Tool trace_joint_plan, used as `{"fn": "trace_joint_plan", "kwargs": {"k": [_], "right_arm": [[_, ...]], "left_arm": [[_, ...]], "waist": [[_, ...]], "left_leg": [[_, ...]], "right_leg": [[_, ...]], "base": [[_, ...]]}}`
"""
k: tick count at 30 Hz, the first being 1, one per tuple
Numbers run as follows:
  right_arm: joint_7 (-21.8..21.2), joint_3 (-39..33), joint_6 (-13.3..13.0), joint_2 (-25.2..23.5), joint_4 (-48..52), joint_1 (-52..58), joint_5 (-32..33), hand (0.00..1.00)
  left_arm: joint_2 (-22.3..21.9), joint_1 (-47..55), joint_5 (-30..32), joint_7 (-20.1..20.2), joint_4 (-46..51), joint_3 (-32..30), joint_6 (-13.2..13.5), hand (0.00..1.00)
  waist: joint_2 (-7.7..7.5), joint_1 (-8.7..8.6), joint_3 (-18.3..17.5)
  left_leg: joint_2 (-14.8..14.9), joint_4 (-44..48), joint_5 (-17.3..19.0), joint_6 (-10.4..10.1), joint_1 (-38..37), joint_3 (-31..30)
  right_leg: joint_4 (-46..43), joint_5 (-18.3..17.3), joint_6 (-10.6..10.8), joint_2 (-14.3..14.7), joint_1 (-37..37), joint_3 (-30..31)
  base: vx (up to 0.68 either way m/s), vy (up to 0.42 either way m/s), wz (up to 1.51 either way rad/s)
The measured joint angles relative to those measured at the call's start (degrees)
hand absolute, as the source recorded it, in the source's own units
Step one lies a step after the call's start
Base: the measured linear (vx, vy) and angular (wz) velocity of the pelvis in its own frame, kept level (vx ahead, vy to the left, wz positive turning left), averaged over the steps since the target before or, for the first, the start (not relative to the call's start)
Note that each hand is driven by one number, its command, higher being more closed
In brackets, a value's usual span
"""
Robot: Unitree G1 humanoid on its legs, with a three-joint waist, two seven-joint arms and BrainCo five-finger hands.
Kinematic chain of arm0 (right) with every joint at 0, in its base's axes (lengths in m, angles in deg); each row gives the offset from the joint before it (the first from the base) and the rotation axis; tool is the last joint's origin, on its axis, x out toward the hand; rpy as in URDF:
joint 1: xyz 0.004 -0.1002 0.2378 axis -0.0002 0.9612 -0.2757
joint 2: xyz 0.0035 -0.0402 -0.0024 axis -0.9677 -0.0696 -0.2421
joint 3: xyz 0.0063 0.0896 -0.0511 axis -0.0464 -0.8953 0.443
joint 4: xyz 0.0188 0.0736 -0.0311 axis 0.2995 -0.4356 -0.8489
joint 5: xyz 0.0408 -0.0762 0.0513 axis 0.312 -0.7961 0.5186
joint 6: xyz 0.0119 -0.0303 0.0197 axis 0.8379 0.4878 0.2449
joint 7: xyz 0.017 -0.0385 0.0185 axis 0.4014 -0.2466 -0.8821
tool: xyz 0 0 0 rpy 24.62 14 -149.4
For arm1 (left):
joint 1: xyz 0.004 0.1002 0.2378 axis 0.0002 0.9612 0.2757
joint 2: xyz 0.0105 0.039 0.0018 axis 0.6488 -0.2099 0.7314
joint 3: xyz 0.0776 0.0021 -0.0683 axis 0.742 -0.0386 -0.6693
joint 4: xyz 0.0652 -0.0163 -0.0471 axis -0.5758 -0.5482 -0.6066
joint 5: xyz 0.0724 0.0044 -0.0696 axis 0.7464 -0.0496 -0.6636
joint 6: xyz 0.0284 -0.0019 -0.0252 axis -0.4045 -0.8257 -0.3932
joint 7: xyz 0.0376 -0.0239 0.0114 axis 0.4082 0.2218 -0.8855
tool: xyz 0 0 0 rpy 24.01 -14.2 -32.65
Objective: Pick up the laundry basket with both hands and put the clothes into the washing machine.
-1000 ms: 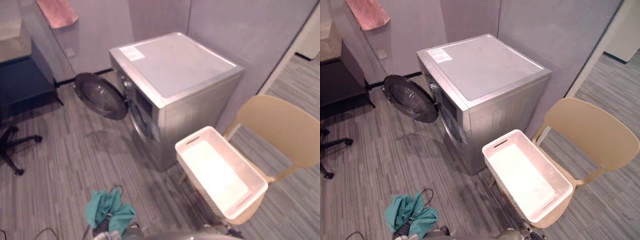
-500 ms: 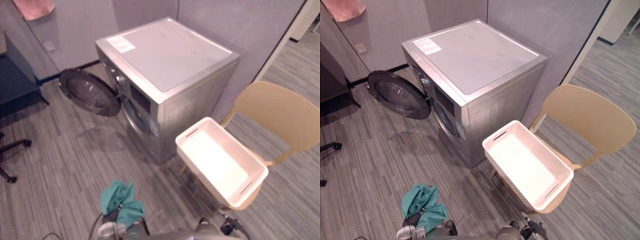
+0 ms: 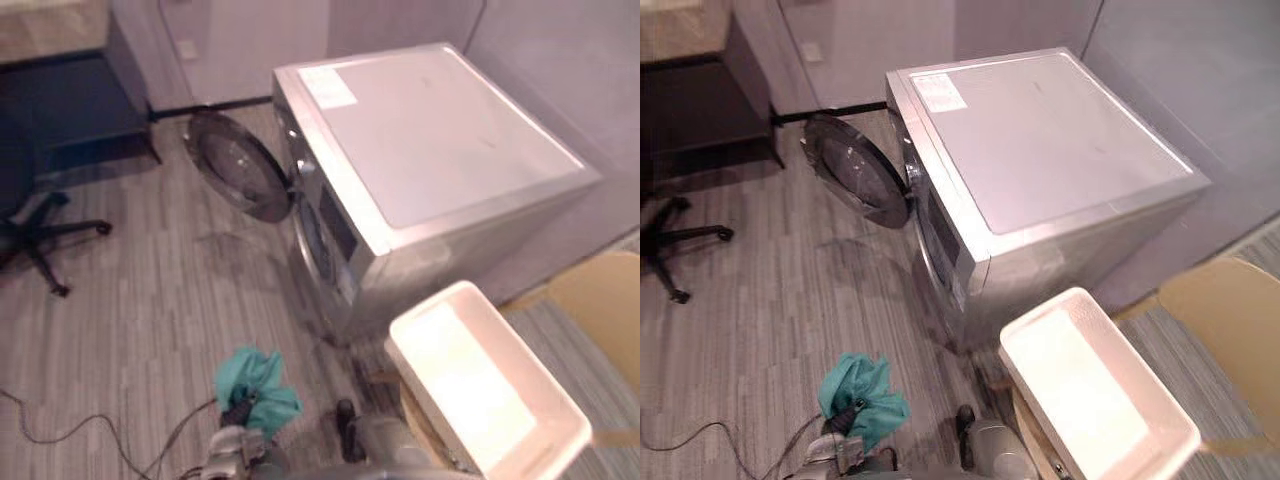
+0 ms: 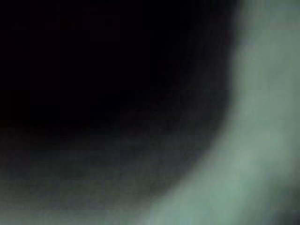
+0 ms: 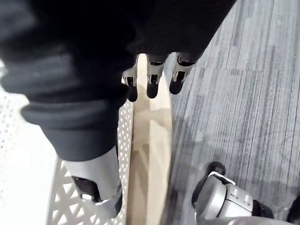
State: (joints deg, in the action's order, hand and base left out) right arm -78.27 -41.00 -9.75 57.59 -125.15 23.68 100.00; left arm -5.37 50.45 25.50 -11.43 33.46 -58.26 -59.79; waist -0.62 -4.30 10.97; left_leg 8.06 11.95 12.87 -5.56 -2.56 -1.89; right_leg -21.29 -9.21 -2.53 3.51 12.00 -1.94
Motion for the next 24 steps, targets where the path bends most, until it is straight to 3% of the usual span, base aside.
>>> {"fn": "trace_joint_plan", "kwargs": {"k": [2,4,6,7,8,9,10,12,14,17,18,20,22,23,24], "right_arm": [[0.18,-0.94,0.00,0.04,0.68,-0.28,0.85,0.00],[0.33,-0.20,0.09,-0.03,1.48,-0.28,1.19,0.00],[1.13,-0.08,0.49,-0.01,1.90,0.00,1.89,0.00],[0.96,1.15,0.37,0.04,3.29,0.39,2.08,0.00],[0.79,2.39,0.16,0.05,5.37,1.16,2.09,0.00],[0.83,2.71,0.14,-0.05,6.15,1.40,2.14,0.00],[0.81,4.02,-0.25,0.00,7.06,1.37,2.16,0.00],[0.88,5.24,-0.48,0.07,7.95,0.90,2.20,0.00],[0.87,6.02,-1.03,0.20,8.58,-0.06,2.20,0.00],[0.86,7.32,-1.24,0.27,8.76,0.10,2.18,0.00],[0.99,7.60,-1.20,0.18,8.84,0.31,2.12,0.00],[1.04,7.58,-1.19,0.19,8.98,0.07,2.10,0.00],[1.45,7.24,-1.22,0.52,8.69,-0.78,0.98,0.00],[1.49,7.04,-1.25,0.59,8.21,-0.88,0.84,0.00],[1.58,6.48,-1.20,0.97,6.50,-1.23,0.37,0.00]], "left_arm": [[-1.95,0.10,0.15,0.00,0.19,-0.03,-0.15,1.00],[-1.94,0.27,0.35,0.29,0.48,0.09,-0.27,1.00],[-2.10,0.58,0.33,0.90,2.04,0.42,-0.41,1.00],[-2.29,0.71,0.33,1.06,3.08,0.61,-0.42,1.00],[-2.26,0.72,0.32,1.04,3.80,0.48,-0.45,1.00],[-2.18,0.89,0.25,1.01,4.19,0.31,-0.49,1.00],[-2.06,1.92,-0.12,0.97,5.16,0.26,-0.49,1.00],[-1.92,3.05,-0.26,0.89,6.47,0.80,-0.20,1.00],[-1.86,3.11,-1.05,0.58,7.75,1.80,-0.10,1.00],[-1.83,2.95,-1.43,-0.27,8.13,2.04,0.36,1.00],[-1.82,2.78,-1.45,-0.67,8.19,1.98,0.64,1.00],[-1.81,2.75,-2.03,-1.26,8.21,1.91,0.91,1.00],[-1.80,2.98,-3.64,-2.81,7.70,1.67,1.05,1.00],[-1.69,2.90,-3.76,-3.02,7.24,1.68,1.13,1.00],[-1.34,2.31,-4.27,-3.35,5.88,1.78,1.08,1.00]], "waist": [[2.15,-0.65,-0.45],[2.47,-0.98,-0.62],[2.59,-1.16,-0.79],[3.22,-1.19,-1.09],[4.02,-1.19,-1.13],[4.17,-1.08,-1.22],[4.33,-0.99,-1.28],[3.87,0.07,-1.32],[4.06,1.05,-1.70],[3.38,1.83,-1.75],[3.07,1.89,-1.79],[2.67,2.21,-1.92],[2.69,3.47,-2.46],[2.50,3.46,-2.71],[2.21,3.37,-3.64]], "left_leg": [[1.04,1.42,0.22,-0.46,-0.88,0.11],[1.76,3.62,0.09,-0.68,-1.44,0.50],[1.72,9.65,0.01,-2.96,0.18,0.28],[1.78,18.21,1.01,-5.08,3.69,-0.22],[2.04,29.72,-1.05,-8.77,9.20,-1.32],[2.28,35.34,-3.66,-9.33,11.79,-1.34],[3.06,45.20,-4.73,-8.21,15.62,0.22],[3.13,51.79,-1.76,-3.11,19.03,4.34],[1.78,49.05,0.83,1.03,22.93,10.24],[1.99,38.36,2.18,3.39,24.62,14.85],[2.01,29.35,2.16,3.49,24.86,14.29],[1.81,20.80,1.25,2.81,24.96,9.84],[3.58,13.59,-2.14,-1.63,23.61,0.09],[4.21,14.39,-4.15,-3.96,23.45,0.69],[3.92,16.49,-6.65,-2.99,23.58,2.29]], "right_leg": [[1.35,-0.65,-0.69,1.11,-2.44,-2.06],[1.70,-0.77,-0.87,1.90,-4.24,-2.94],[1.95,-2.42,-1.55,2.11,-6.08,-2.77],[2.83,-4.62,-2.86,2.27,-7.36,-2.65],[2.73,-5.42,-2.99,2.50,-8.50,-2.85],[2.85,-5.70,-3.30,2.48,-9.55,-2.82],[3.79,-6.06,-3.85,2.46,-12.37,-2.17],[5.41,-6.19,-4.07,1.79,-16.17,-0.25],[6.92,-6.64,-3.25,-0.33,-18.89,2.09],[7.48,-7.49,-1.71,-3.11,-20.92,3.74],[7.45,-8.07,-0.63,-4.68,-21.91,4.88],[7.28,-9.05,1.11,-6.51,-22.03,7.82],[6.25,-11.50,5.40,-8.38,-20.51,14.88],[6.22,-12.07,6.39,-8.65,-20.61,16.43],[5.54,-12.20,6.82,-10.03,-20.65,18.89]], "base": [[0.37,-0.173,0.28],[0.29,-0.131,0.13],[0.22,-0.110,0.12],[0.18,-0.083,0.11],[0.16,-0.057,0.08],[0.19,0.022,0.00],[0.18,0.058,-0.16],[0.22,0.119,-0.39],[0.24,0.180,-0.48],[0.28,0.194,-0.40],[0.32,0.223,-0.46],[0.33,0.294,-0.80],[0.35,0.445,-1.44],[0.24,0.394,-1.22],[0.28,0.404,-0.81]]}}
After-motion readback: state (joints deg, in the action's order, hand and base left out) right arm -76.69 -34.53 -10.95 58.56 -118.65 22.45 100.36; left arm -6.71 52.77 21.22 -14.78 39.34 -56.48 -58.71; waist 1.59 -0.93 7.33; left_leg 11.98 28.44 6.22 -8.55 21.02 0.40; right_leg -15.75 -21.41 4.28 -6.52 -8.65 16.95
